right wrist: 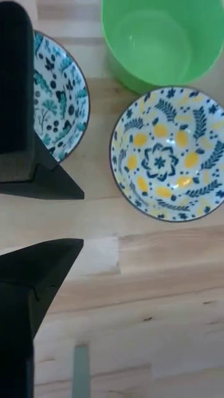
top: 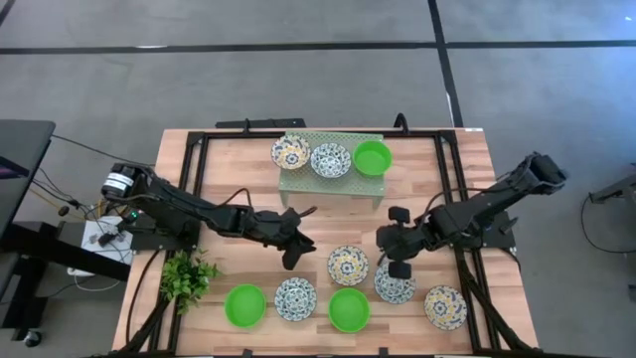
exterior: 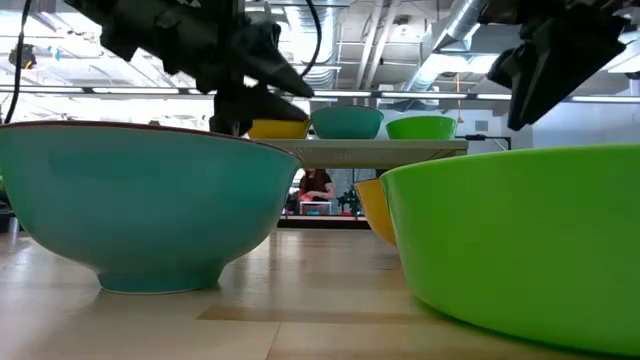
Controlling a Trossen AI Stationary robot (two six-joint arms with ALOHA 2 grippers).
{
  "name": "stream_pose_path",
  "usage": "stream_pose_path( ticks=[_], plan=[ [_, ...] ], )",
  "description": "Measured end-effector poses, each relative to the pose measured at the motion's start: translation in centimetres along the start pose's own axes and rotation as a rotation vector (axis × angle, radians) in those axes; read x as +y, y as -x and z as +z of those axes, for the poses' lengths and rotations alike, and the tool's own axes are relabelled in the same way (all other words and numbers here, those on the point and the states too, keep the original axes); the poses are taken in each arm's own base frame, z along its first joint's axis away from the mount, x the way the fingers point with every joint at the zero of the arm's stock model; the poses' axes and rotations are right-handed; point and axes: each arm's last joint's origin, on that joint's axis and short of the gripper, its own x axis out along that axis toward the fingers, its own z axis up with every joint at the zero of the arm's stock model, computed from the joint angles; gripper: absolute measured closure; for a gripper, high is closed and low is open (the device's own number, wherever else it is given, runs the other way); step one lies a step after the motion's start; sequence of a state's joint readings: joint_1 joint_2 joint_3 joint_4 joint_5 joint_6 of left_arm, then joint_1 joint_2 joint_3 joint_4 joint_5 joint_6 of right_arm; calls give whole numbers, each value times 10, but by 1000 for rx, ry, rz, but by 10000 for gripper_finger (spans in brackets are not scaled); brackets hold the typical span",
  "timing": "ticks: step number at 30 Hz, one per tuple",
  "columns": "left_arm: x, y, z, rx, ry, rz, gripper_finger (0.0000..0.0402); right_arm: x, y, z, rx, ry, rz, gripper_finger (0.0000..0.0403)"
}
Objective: Pick & Place Mini bowls
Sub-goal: Stack the bottom blue patterned bowl on the blue patterned bowl on the shelf
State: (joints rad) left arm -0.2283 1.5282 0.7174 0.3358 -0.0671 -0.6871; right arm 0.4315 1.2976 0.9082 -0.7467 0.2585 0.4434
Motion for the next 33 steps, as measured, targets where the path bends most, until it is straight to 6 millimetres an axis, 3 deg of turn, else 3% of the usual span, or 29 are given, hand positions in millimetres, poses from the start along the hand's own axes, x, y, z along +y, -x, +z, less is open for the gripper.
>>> stream_pose_path(
  ticks=[5,9,16,24,33],
  plan=[
    [-1,-1,-6,124,-27,-112,286,-6,-2,2,4,-22,-12,311],
    [-10,5,-16,249,-198,-233,286,-8,-3,2,5,-29,-16,318],
    [-8,8,-32,358,-306,-160,286,-7,-3,3,-6,-25,-10,321],
    [-19,12,-46,386,-339,-171,286,-7,-3,5,-25,-30,-7,321],
    [-6,14,-59,392,-288,-54,286,-6,-3,8,-50,-37,2,321]
  ],
)
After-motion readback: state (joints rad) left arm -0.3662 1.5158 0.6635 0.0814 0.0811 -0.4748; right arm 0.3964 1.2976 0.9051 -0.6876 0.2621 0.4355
